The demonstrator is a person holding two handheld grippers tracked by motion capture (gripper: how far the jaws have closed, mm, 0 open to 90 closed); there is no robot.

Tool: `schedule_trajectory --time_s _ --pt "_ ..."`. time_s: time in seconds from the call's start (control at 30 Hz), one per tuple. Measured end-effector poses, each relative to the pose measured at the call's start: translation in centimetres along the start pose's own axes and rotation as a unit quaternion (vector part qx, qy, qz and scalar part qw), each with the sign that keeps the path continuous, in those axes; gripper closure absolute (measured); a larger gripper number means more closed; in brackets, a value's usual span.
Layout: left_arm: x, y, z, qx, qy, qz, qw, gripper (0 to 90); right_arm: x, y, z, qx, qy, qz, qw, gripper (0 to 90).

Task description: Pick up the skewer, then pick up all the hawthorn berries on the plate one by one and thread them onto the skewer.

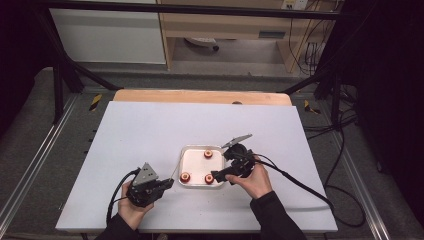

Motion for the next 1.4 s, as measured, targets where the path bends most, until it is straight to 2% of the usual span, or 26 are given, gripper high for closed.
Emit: schedule_trajectory --time_s 0.27,0.4,0.57,0.63,0.87,1.0,1.1,1.17,1.4 --pt "0.2 -0.1 0.2 -0.006 -0.001 0.002 1.0000 88.1 1.5 -0.9 -1.4 0.015 -0.002 0.005 0.9999 6.9" --pt "0.3 0.0 0.1 -0.005 -0.003 0.003 1.0000 88.1 2.3 -0.8 -2.2 0.029 -0.004 0.012 0.9995 9.3" --pt "0.3 0.0 0.0 -0.004 -0.002 0.004 1.0000 88.1 3.2 -0.4 -3.3 0.052 0.006 0.021 0.9984 12.4" --pt "0.3 0.0 0.0 -0.005 -0.002 0.003 1.0000 88.1 3.3 -0.4 -3.5 0.054 0.005 0.021 0.9983 13.8" --pt "0.4 0.1 0.0 -0.004 0.000 0.006 1.0000 88.1 3.5 0.2 -4.2 0.078 0.008 0.004 0.9969 26.4" --pt "0.4 0.1 0.1 -0.003 0.001 0.005 1.0000 88.1 3.6 0.3 -4.4 0.087 0.013 -0.016 0.9960 36.0" --pt "0.3 0.1 0.1 -0.002 0.001 0.005 1.0000 88.1 3.5 0.6 -4.6 0.101 0.020 -0.028 0.9942 40.3" --pt "0.4 0.1 0.1 -0.001 0.000 0.005 1.0000 88.1 3.6 0.8 -4.8 0.112 0.017 -0.033 0.9930 43.6" --pt "0.3 0.2 -0.1 0.003 -0.002 0.003 1.0000 88.0 3.7 1.1 -5.2 0.129 0.010 -0.036 0.9909 52.0"
Point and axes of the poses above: each handheld gripper's, and its own axes: z roughly backward along the jaws, y roughly out of its underside, x roughly to its left, the point moved 9 cm from there along -z, roughly forward along the jaws, and after that the axes turned 9 degrees about y, right-handed, at the moved point
